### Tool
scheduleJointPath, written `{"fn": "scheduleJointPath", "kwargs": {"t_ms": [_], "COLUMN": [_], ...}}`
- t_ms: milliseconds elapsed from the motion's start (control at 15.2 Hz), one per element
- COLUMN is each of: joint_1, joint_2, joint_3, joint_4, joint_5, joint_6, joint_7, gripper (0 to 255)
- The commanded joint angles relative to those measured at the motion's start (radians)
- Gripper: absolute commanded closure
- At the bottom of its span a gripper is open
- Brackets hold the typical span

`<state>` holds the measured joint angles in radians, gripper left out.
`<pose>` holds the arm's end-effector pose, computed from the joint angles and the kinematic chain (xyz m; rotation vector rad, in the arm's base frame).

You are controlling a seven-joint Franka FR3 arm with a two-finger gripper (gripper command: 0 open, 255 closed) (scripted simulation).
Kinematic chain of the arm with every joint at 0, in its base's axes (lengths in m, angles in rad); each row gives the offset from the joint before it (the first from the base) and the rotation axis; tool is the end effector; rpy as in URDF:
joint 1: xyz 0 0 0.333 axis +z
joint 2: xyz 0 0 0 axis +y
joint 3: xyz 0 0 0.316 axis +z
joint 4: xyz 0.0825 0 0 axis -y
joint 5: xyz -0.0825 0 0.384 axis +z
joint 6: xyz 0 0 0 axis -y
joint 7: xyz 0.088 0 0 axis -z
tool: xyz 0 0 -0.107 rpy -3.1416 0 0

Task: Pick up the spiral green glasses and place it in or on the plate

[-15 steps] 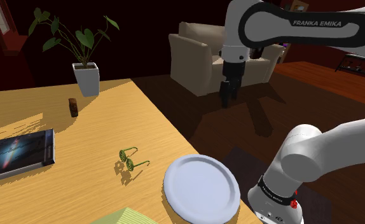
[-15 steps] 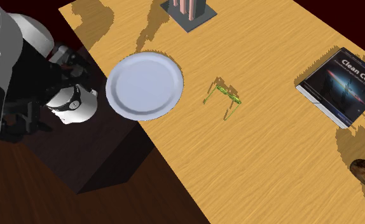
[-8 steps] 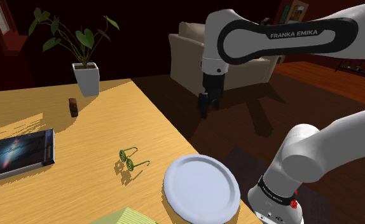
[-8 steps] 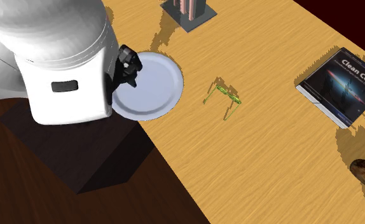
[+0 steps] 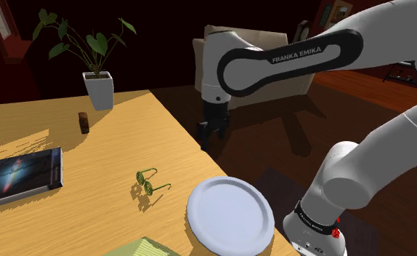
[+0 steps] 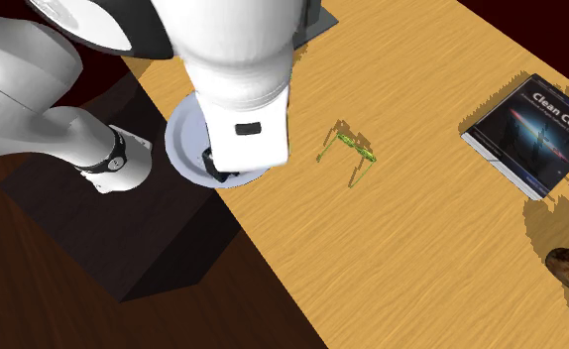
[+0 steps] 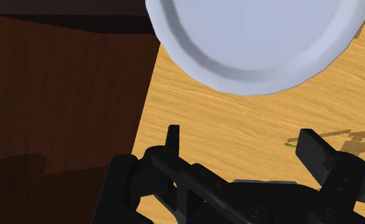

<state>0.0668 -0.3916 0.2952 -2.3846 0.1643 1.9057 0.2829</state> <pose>0.3878 0.1643 0.4526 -3.1283 0.0151 0.1669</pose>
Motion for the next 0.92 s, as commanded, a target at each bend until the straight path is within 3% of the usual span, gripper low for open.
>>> {"fn": "scheduleJointPath", "kwargs": {"t_ms": [0,396,858], "joint_1": [0.005,0.018,0.060], "joint_2": [0.064,0.271,0.534], "joint_3": [0.030,0.105,0.149], "joint_4": [0.033,0.143,0.331], "joint_5": [0.003,-0.033,-0.146], "joint_6": [0.044,0.173,0.271], "joint_7": [0.043,0.173,0.344], "gripper": [0,0,0]}}
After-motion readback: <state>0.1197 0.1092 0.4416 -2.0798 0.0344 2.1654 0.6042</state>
